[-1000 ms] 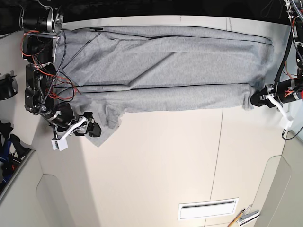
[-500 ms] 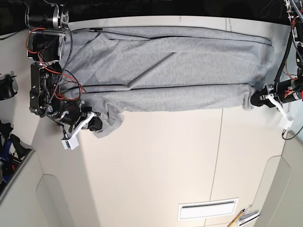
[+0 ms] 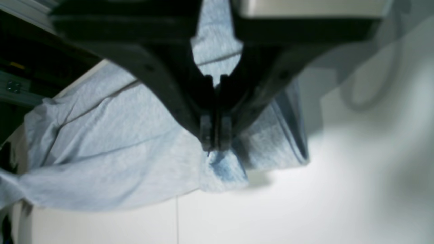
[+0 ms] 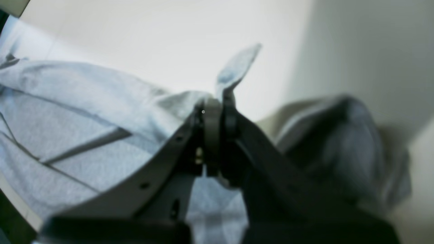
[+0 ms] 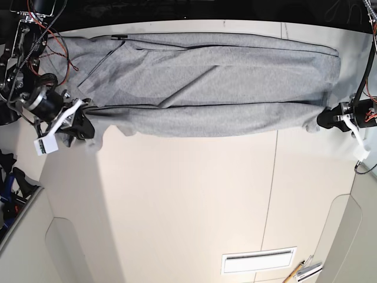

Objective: Fold the T-shirt properly
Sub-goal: 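Grasp the hem corners and fold the hem up onto the shoulder edge, then lower the folded hem and open both grippers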

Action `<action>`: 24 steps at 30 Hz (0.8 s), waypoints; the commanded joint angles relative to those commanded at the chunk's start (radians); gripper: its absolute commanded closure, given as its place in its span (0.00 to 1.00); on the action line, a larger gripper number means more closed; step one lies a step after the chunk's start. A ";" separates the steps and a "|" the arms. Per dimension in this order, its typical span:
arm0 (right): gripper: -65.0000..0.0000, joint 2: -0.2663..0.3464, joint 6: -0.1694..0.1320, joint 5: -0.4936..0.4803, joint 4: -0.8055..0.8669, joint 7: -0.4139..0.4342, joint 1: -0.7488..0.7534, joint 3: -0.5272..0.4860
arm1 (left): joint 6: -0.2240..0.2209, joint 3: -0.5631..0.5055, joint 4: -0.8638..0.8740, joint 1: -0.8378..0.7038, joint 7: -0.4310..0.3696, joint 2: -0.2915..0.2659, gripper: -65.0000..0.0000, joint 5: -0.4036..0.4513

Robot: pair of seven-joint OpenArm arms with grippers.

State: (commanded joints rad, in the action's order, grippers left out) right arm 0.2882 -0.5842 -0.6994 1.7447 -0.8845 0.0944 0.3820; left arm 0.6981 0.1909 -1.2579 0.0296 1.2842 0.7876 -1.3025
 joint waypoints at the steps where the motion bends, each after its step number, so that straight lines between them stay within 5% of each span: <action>1: 1.00 0.000 0.000 -0.014 0.014 -0.007 0.019 0.021 | 0.000 0.000 -0.011 -0.017 0.000 0.010 1.00 0.000; 11: 1.00 0.000 -0.018 -0.132 0.066 -0.063 0.180 0.125 | 0.000 0.000 -0.069 -0.086 0.026 0.058 1.00 -0.003; 24: 1.00 -0.001 -0.017 -0.104 0.065 -0.058 0.266 0.125 | 0.000 0.000 -0.069 -0.170 0.048 0.058 1.00 -0.010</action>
State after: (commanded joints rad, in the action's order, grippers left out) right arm 0.2874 -0.6010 -0.8036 1.8099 -0.9428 0.3607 0.5068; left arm 0.6981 0.1909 -1.3266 -0.1406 1.3323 0.8455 -1.3128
